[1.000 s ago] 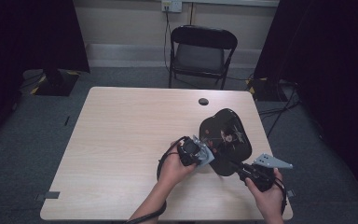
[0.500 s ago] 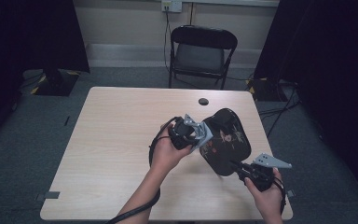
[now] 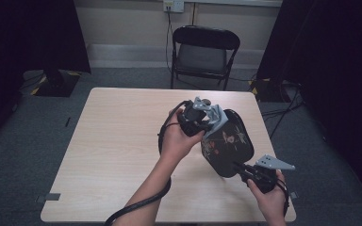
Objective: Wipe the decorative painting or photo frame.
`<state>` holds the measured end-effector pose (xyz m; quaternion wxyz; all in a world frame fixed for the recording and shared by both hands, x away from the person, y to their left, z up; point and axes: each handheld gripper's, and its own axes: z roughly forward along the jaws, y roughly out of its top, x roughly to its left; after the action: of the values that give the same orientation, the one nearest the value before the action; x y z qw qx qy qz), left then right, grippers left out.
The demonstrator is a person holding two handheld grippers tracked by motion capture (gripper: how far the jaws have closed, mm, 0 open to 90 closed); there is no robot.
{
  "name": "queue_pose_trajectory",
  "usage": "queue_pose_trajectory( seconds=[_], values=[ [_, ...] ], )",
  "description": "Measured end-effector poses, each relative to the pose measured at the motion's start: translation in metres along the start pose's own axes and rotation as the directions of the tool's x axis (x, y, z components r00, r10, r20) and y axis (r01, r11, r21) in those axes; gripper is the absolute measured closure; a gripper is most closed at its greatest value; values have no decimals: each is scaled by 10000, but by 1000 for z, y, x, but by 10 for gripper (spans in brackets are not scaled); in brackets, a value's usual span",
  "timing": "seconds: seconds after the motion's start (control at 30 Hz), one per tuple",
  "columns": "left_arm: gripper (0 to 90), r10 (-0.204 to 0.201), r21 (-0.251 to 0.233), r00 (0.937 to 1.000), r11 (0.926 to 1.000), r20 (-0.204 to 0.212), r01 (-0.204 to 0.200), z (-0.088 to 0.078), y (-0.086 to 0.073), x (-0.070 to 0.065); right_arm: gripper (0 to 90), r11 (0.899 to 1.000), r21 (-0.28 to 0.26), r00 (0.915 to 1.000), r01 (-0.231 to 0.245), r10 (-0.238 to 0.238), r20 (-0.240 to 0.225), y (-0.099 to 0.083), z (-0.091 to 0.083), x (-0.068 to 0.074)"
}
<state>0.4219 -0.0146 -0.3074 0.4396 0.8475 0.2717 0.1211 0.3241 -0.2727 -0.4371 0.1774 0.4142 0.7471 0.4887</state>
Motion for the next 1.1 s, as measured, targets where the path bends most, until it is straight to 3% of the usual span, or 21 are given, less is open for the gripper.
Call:
queue_pose_trajectory(
  seconds=[0.17,0.5,0.8,1.1],
  values=[
    [831,210,299,9998,9993,63,-211,11,5,-5,784,10000,-2,10000,-3,3,-11,0,0,-1],
    [830,56,768,9999,9970,92,-63,30,-12,0,782,10000,-19,10000,6,-6,-12,0,0,0],
    [828,-118,1281,9997,9917,224,89,50,-41,0,782,10000,0,10000,29,-29,9,0,0,0],
    [828,-413,1686,9980,9852,483,326,69,-74,-8,782,10000,-1,10000,35,-35,18,1,0,0]
  ],
)
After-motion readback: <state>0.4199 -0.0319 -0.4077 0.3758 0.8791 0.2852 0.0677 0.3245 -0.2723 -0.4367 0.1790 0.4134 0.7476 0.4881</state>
